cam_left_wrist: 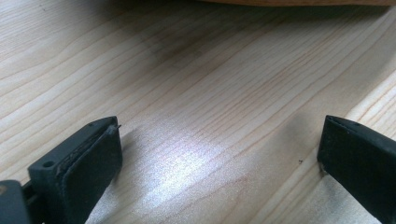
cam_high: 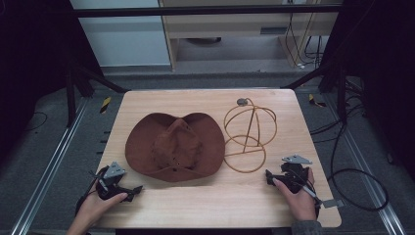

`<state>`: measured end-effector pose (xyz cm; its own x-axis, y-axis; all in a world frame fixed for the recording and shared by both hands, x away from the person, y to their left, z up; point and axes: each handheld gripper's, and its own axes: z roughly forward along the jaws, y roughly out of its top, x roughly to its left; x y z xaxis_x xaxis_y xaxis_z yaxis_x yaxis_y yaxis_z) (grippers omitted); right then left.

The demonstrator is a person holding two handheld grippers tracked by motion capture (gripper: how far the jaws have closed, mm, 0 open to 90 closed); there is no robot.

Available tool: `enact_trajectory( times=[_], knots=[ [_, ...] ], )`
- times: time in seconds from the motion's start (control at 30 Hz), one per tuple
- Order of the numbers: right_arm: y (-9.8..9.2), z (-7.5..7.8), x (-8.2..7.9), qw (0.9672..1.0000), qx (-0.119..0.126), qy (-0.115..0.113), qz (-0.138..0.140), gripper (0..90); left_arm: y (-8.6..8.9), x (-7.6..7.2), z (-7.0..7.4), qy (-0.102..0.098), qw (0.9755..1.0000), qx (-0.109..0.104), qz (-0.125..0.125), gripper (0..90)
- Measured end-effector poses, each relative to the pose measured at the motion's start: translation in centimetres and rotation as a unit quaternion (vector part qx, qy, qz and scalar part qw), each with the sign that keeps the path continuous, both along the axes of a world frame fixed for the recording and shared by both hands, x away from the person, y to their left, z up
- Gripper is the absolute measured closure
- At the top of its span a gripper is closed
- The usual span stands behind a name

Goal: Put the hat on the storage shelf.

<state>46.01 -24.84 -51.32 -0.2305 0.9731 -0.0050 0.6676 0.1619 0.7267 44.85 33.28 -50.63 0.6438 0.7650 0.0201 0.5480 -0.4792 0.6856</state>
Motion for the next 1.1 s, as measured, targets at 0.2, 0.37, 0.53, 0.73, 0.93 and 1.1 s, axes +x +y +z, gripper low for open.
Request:
enact_trajectory(
  times=[0.2,0.37,0.53,0.73,0.93,1.1],
  knots=[
    [0.0,0.0,0.0,1.0,0.0,0.0,0.0,0.7,-0.1,-0.1,0.2,0.006,0.9999,0.009,-0.007,0.0],
    [0.0,0.0,0.0,1.0,0.0,0.0,-0.001,0.7,-0.2,-0.9,1.2,-0.015,0.9998,0.005,-0.015,3.0],
    [0.0,0.0,0.0,1.0,0.001,0.0,-0.001,0.6,-0.2,-1.7,2.0,-0.028,0.9994,-0.009,-0.016,4.0],
    [0.1,0.0,0.0,1.0,0.002,0.001,-0.003,0.6,-0.4,-2.6,3.0,-0.056,0.9977,-0.03,-0.025,4.0],
    [0.1,0.0,0.0,1.0,0.002,0.001,-0.003,0.6,-0.6,-3.1,3.7,-0.084,0.995,-0.044,-0.031,3.8],
    [0.1,0.0,0.0,1.0,0.002,0.001,-0.004,0.5,-0.5,-3.3,4.2,-0.102,0.9924,-0.062,-0.028,3.8]
  ],
)
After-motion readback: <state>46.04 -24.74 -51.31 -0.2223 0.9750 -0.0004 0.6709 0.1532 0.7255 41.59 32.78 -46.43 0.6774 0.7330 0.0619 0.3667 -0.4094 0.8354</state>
